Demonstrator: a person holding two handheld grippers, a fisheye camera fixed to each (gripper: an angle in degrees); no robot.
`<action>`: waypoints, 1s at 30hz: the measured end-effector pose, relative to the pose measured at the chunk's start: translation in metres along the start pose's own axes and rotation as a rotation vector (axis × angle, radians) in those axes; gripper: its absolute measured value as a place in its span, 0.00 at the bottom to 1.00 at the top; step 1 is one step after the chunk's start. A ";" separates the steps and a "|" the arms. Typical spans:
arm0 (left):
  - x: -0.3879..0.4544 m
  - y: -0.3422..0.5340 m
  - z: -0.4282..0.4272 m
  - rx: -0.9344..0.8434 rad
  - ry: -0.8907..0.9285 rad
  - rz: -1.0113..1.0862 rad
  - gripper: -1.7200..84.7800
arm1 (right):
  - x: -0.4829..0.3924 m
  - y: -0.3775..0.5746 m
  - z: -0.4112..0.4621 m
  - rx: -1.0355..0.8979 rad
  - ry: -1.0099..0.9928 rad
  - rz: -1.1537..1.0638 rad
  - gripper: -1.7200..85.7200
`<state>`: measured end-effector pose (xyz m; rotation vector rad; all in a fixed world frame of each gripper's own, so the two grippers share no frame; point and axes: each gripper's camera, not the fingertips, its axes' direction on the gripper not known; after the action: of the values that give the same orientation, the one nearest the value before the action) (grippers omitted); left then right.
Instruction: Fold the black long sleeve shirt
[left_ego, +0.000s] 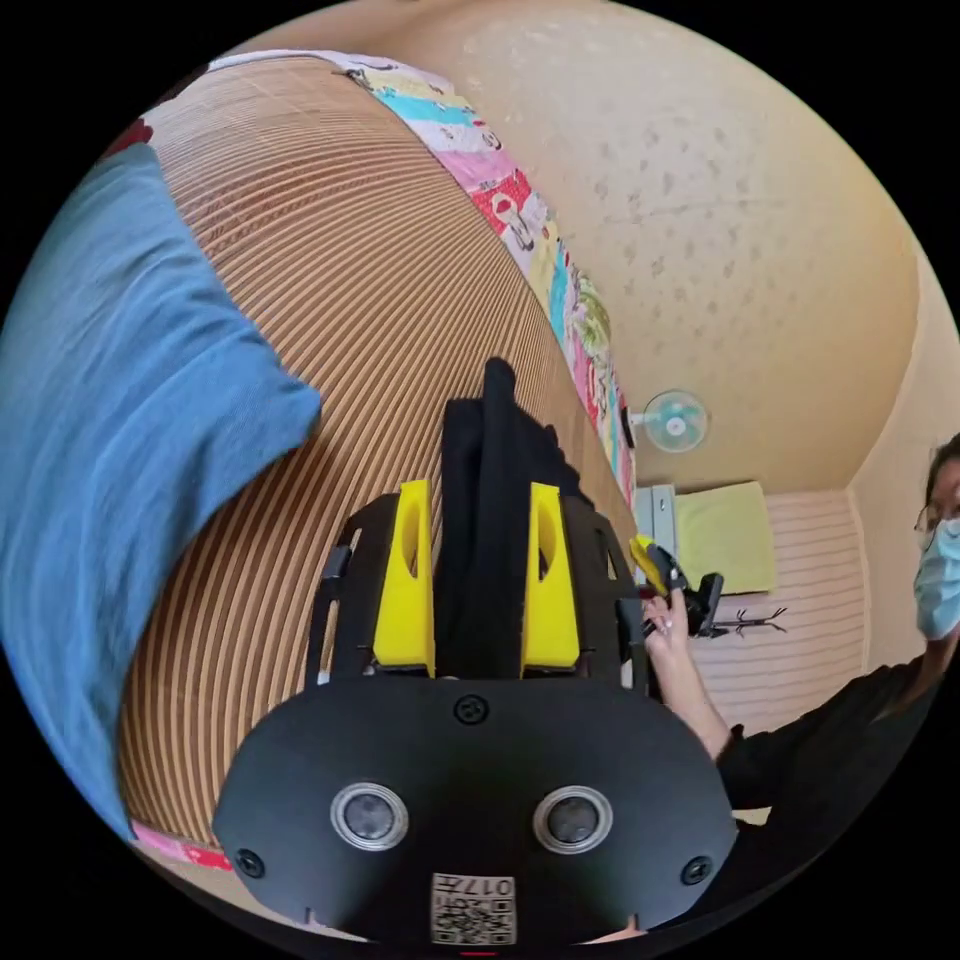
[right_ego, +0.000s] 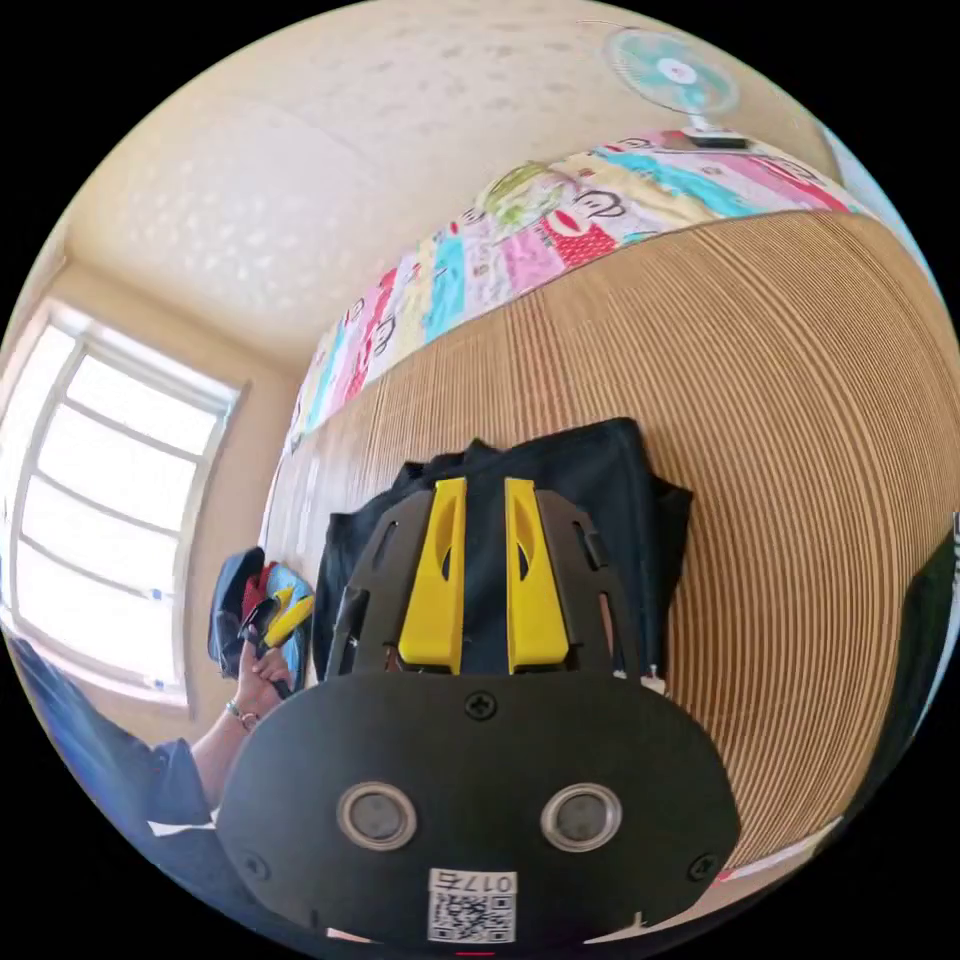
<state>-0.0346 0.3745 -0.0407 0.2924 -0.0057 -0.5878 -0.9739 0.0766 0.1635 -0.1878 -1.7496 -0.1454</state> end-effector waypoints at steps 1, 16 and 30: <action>-0.001 0.008 0.003 -0.017 -0.025 0.001 0.18 | -0.030 0.004 0.017 -0.074 0.002 -0.055 0.10; -0.031 0.068 0.052 -0.103 0.215 -0.044 0.08 | -0.305 -0.014 0.216 -0.703 0.037 -0.369 0.21; 0.037 0.095 0.068 0.032 0.175 0.166 0.08 | -0.382 0.031 0.287 -0.811 0.745 -0.814 0.15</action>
<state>0.0424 0.4113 0.0472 0.3697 0.1285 -0.3957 -1.1748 0.1475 -0.2656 0.0182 -0.8495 -1.3427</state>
